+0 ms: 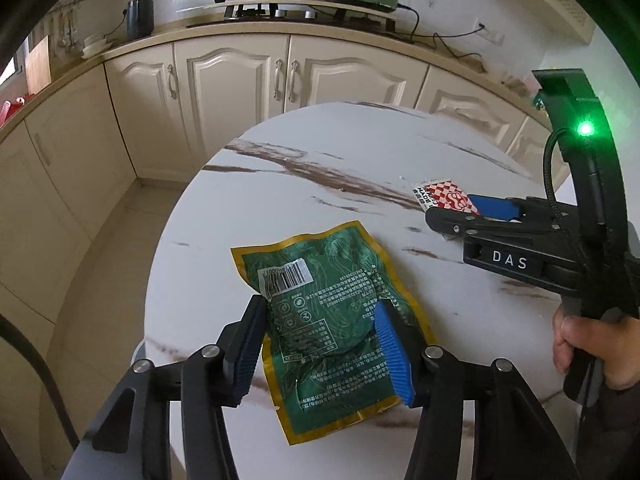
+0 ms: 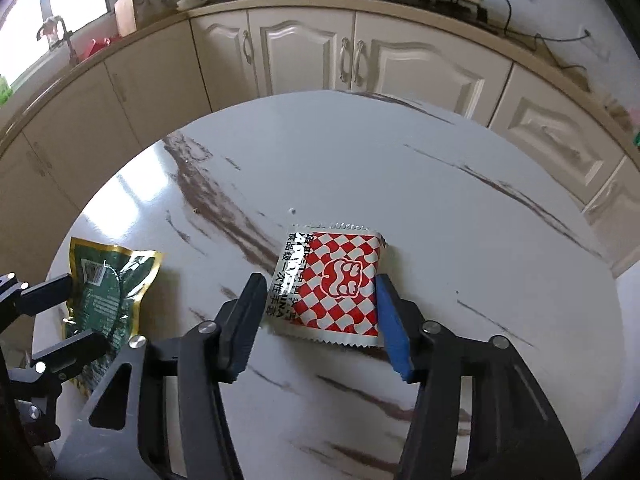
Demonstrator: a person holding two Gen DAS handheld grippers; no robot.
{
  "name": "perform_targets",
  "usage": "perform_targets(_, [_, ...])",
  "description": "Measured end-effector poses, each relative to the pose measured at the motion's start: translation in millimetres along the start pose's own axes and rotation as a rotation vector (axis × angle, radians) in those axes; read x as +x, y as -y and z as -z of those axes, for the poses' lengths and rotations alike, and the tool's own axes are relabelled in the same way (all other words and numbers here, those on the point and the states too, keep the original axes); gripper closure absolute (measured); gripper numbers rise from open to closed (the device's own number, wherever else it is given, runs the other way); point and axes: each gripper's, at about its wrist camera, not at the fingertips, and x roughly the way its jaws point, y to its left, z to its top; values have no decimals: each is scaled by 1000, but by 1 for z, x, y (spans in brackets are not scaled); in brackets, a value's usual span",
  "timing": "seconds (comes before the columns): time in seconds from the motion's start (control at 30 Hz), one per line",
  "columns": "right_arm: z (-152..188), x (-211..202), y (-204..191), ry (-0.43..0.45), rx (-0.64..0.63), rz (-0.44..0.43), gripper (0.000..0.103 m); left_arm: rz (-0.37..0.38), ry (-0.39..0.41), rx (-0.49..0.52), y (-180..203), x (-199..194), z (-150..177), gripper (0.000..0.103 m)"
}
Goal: Collect trash
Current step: 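Grasp the red-checked packet with the right tool while the left tool grasps the green packet, then carry the green packet and red-checked packet toward the blue bucket with both tools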
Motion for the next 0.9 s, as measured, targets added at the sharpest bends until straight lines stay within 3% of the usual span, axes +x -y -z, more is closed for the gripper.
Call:
perform_targets(0.07, [1,-3,0,9,8,-15,63,6,6,-5,-3,-4,1,53])
perform_targets(0.1, [3,-5,0,10,16,-31,71,12,5,-2,-5,-7,2,54])
perform_targets(0.13, [3,-7,1,12,19,-44,84,12,7,-1,-6,-9,3,63])
perform_targets(0.17, [4,-9,2,15,34,-69,98,-8,13,4,-8,-12,4,103])
perform_targets(0.27, [9,-10,-1,10,27,-65,98,42,-21,-11,-15,-13,5,103])
perform_targets(0.33, [13,-12,-4,12,26,-70,98,6,-24,-4,-18,-14,6,103])
perform_targets(0.43, [22,-17,-8,26,22,-83,99,29,-27,-50,-27,-18,8,103])
perform_targets(0.53, [30,-26,0,59,68,-119,99,-14,-22,-55,-32,-23,10,100])
perform_targets(0.6, [37,-39,11,84,95,-131,99,9,-30,-75,-36,-25,8,97])
perform_targets(0.67, [44,-53,23,106,122,-118,99,14,-30,-78,-35,-27,8,72])
perform_targets(0.83, [74,-81,53,90,154,-77,99,4,-4,-71,-26,-40,19,52])
perform_targets(0.9, [88,-82,57,64,151,-71,99,17,-1,-76,-23,-44,24,49])
